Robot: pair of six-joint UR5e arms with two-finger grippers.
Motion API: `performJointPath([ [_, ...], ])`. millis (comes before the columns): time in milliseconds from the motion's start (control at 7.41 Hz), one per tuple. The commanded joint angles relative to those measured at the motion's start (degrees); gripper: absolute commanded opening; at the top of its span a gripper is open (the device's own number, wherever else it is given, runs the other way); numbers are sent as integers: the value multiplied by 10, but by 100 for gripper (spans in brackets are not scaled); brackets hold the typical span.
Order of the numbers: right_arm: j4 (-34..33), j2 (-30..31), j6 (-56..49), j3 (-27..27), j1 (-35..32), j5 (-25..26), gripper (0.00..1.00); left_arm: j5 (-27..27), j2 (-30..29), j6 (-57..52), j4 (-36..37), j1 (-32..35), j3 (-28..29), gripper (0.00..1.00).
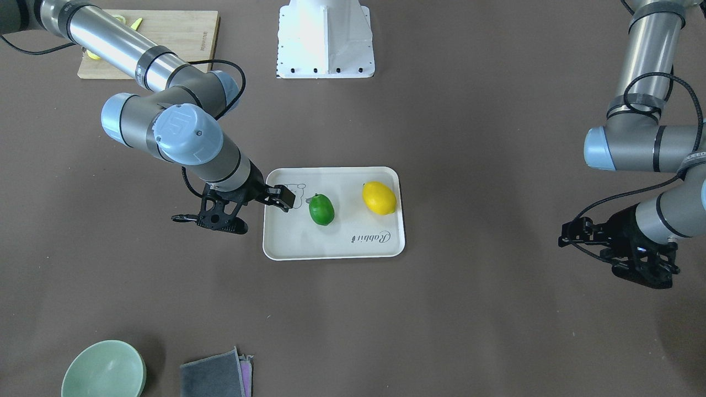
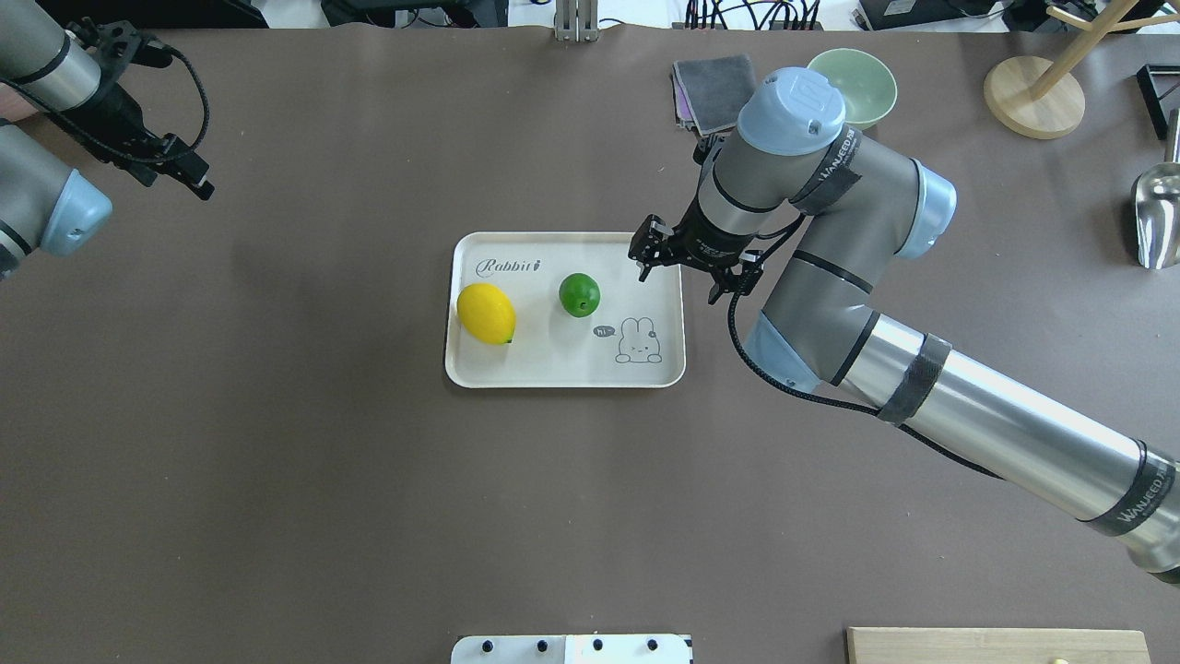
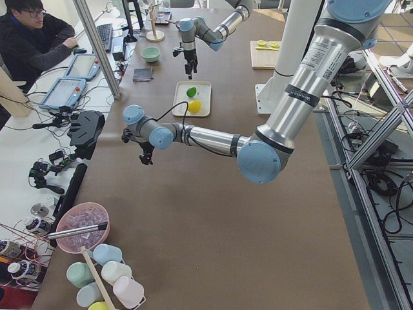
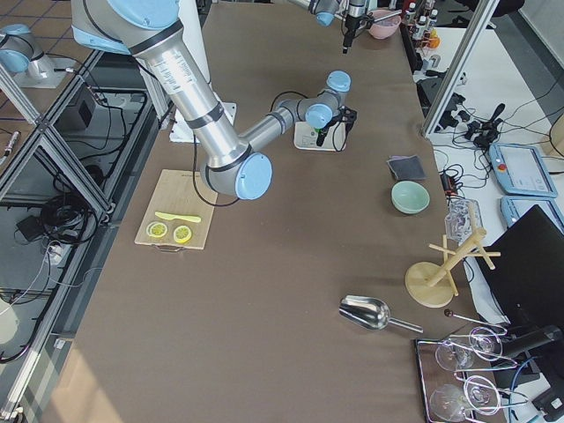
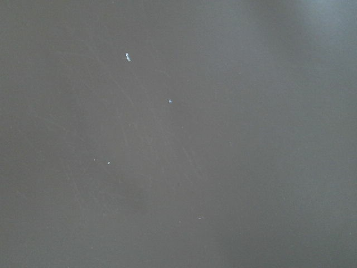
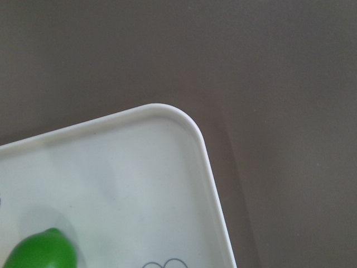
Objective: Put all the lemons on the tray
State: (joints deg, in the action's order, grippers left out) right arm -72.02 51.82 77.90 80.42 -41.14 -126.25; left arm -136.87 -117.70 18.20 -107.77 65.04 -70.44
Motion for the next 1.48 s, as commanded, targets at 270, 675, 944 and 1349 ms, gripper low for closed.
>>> performJointPath([
  [270, 14, 22, -42, -4, -32, 13, 100, 1, -1, 3, -1, 0, -2, 99],
  [675, 10, 75, -139, 18, -125, -21, 100, -2, 12, 0, 5, 46, -27, 99],
  [944, -50, 137, -270, 74, -186, -47, 100, -43, 55, -78, 8, 111, -24, 99],
  [1349, -229, 224, -556, 182, -294, -41, 100, -45, 98, -141, 52, 185, -27, 99],
])
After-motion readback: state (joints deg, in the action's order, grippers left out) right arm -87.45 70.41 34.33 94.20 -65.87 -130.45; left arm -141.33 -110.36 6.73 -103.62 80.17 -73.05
